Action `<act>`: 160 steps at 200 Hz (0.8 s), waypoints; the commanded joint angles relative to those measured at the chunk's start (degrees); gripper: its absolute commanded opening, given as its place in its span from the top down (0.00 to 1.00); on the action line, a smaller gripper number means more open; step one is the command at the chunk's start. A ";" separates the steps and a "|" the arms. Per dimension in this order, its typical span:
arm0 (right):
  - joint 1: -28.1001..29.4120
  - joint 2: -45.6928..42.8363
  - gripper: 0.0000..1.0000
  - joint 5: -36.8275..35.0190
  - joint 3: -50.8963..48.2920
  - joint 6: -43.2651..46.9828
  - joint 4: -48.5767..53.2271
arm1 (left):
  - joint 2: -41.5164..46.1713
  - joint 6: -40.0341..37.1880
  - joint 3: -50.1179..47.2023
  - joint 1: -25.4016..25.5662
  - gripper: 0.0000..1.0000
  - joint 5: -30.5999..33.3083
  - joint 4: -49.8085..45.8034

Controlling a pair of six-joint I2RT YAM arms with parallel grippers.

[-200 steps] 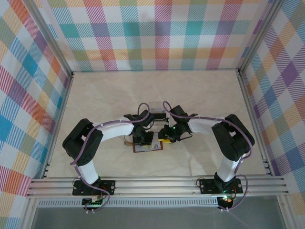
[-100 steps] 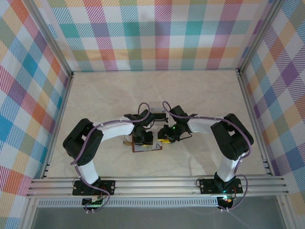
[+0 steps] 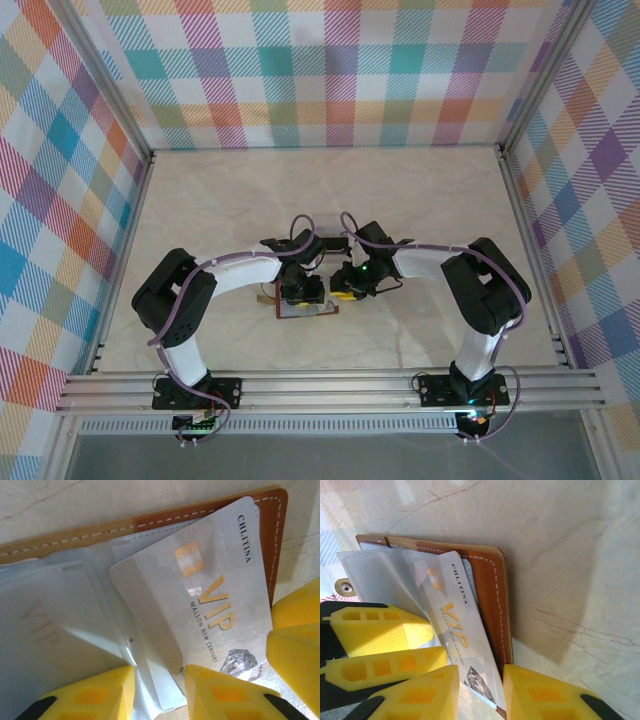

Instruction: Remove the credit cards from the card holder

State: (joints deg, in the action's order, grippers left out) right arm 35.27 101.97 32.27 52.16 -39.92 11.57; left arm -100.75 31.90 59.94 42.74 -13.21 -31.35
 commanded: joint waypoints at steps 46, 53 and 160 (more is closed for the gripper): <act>-0.02 -0.17 0.70 0.10 -0.81 -0.15 0.54 | 4.10 0.34 1.67 0.58 0.71 8.31 -6.26; -0.02 -0.41 0.70 -0.18 -0.91 -0.16 0.64 | 4.00 0.35 2.31 0.57 0.73 9.15 -6.81; -0.03 -0.71 0.70 -0.20 0.14 0.09 1.41 | -1.02 2.53 7.38 -0.33 0.78 9.70 -6.01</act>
State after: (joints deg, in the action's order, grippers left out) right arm 35.27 101.95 31.97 51.57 -39.92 11.66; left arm -101.06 32.77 67.44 42.76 -4.38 -37.19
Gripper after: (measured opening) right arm 0.298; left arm 0.224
